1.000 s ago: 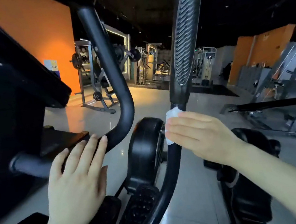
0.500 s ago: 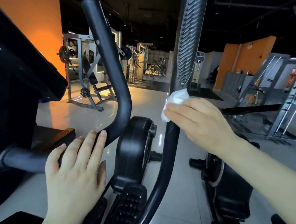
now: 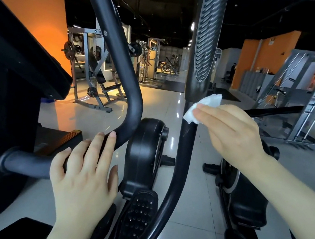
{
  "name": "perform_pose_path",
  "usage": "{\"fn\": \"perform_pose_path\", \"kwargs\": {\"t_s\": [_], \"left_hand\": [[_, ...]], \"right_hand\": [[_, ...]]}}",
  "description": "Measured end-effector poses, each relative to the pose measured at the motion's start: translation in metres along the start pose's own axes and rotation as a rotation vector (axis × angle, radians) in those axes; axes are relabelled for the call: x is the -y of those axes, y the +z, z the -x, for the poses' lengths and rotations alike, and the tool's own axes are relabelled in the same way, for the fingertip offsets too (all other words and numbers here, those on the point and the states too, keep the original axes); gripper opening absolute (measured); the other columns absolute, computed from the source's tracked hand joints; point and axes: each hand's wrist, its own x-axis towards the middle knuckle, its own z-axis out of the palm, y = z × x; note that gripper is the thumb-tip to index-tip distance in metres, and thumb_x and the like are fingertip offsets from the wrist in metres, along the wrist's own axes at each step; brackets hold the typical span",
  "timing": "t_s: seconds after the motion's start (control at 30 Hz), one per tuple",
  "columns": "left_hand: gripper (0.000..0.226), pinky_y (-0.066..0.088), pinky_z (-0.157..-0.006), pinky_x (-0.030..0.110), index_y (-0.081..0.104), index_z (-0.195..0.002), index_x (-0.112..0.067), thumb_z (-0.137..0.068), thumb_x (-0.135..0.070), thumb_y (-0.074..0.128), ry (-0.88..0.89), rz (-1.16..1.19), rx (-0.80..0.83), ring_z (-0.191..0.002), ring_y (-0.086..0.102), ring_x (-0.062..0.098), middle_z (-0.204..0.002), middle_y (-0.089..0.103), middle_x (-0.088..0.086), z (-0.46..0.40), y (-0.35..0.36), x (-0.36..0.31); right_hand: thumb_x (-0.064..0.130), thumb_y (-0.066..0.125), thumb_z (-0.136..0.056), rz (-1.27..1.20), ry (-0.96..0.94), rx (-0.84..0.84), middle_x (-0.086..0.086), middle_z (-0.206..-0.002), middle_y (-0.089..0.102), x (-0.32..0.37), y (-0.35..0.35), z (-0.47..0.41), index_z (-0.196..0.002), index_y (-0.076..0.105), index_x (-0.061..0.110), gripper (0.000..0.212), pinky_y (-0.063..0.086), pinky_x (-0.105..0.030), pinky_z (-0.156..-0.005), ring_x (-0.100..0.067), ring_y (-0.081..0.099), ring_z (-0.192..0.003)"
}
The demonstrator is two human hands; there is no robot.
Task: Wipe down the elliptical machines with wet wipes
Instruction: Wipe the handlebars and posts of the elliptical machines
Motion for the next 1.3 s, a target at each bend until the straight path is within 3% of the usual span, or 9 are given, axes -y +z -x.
{"fn": "perform_pose_path", "kwargs": {"t_s": [0.13, 0.27, 0.37, 0.43, 0.5, 0.6, 0.83, 1.03, 1.3], "left_hand": [[0.057, 0.032, -0.097, 0.048, 0.05, -0.143, -0.013, -0.089, -0.032, 0.052, -0.025, 0.002, -0.017, -0.113, 0.053, 0.031, -0.133, 0.06, 0.01, -0.001, 0.0, -0.004], [0.058, 0.032, -0.098, 0.049, 0.049, -0.144, -0.013, -0.089, -0.032, 0.052, -0.013, 0.005, -0.004, -0.113, 0.053, 0.031, -0.134, 0.059, 0.01, 0.0, 0.0, -0.003], [0.059, 0.03, -0.099, 0.048, 0.049, -0.144, -0.013, -0.088, -0.031, 0.053, -0.009, 0.0, 0.003, -0.113, 0.052, 0.032, -0.134, 0.059, 0.01, 0.0, 0.0, -0.001], [0.059, 0.03, -0.099, 0.048, 0.048, -0.144, -0.013, -0.089, -0.032, 0.053, -0.002, -0.002, 0.0, -0.113, 0.052, 0.031, -0.134, 0.059, 0.01, 0.0, 0.0, 0.0], [0.058, 0.032, -0.098, 0.048, 0.049, -0.144, -0.013, -0.09, -0.033, 0.053, 0.006, 0.002, -0.015, -0.113, 0.053, 0.032, -0.134, 0.059, 0.011, 0.001, 0.0, 0.0], [0.058, 0.032, -0.098, 0.048, 0.05, -0.144, -0.012, -0.091, -0.036, 0.053, 0.004, 0.013, -0.028, -0.113, 0.052, 0.032, -0.134, 0.06, 0.011, 0.001, 0.0, 0.001], [0.058, 0.033, -0.098, 0.05, 0.05, -0.143, -0.012, -0.093, -0.041, 0.051, 0.019, 0.015, -0.01, -0.113, 0.057, 0.033, -0.137, 0.057, 0.011, -0.001, -0.004, 0.002], [0.058, 0.031, -0.101, 0.05, 0.05, -0.143, -0.013, -0.094, -0.044, 0.05, 0.003, 0.008, 0.011, -0.114, 0.057, 0.034, -0.137, 0.057, 0.01, -0.003, -0.004, 0.001], [0.062, 0.024, -0.11, 0.051, 0.044, -0.147, -0.011, -0.095, -0.044, 0.049, 0.046, 0.041, 0.061, -0.131, 0.048, 0.033, -0.146, 0.05, 0.013, 0.003, -0.011, 0.002]], "right_hand": [[-0.01, 0.043, -0.097, -0.049, -0.034, 0.114, -0.012, -0.099, 0.073, 0.01, 0.001, -0.015, -0.1, 0.073, -0.003, 0.031, 0.057, -0.041, -0.074, -0.032, 0.069, -0.085], [-0.004, 0.011, -0.1, 0.08, -0.069, 0.282, -0.008, -0.077, 0.068, 0.028, 0.006, -0.046, -0.083, 0.073, 0.004, 0.065, 0.056, -0.033, -0.066, -0.027, 0.065, -0.072], [-0.009, 0.061, -0.077, 0.303, -0.152, 0.391, -0.006, -0.056, 0.056, 0.034, 0.01, -0.064, -0.064, 0.066, 0.007, 0.022, 0.045, -0.027, -0.054, -0.024, 0.052, -0.056], [-0.004, 0.08, -0.062, 0.319, -0.174, 0.431, -0.007, -0.055, 0.054, 0.033, 0.009, -0.067, -0.062, 0.065, 0.007, 0.019, 0.044, -0.028, -0.054, -0.025, 0.051, -0.056], [-0.008, 0.071, -0.071, 0.284, -0.205, 0.438, -0.008, -0.065, 0.061, 0.026, 0.004, -0.058, -0.073, 0.07, 0.005, 0.014, 0.047, -0.03, -0.06, -0.026, 0.056, -0.063], [-0.011, 0.034, -0.093, 0.199, -0.23, 0.393, -0.009, -0.083, 0.066, 0.021, -0.004, -0.028, -0.091, 0.071, 0.003, 0.039, 0.045, -0.031, -0.065, -0.026, 0.059, -0.07], [-0.007, 0.041, -0.066, -0.203, -0.087, 0.706, 0.005, -0.082, 0.066, 0.07, 0.001, 0.051, -0.087, 0.071, 0.017, 0.044, 0.051, -0.024, -0.052, -0.018, 0.059, -0.073], [-0.009, 0.058, -0.089, -0.215, 0.068, 0.254, -0.005, -0.099, 0.07, 0.02, -0.011, -0.04, -0.099, 0.074, 0.008, 0.026, 0.054, -0.039, -0.071, -0.032, 0.064, -0.092], [-0.01, 0.068, -0.069, -0.116, -0.004, 0.528, -0.004, -0.097, 0.065, 0.046, 0.01, 0.03, -0.096, 0.07, 0.009, 0.033, 0.047, -0.028, -0.062, -0.025, 0.057, -0.08]]}}
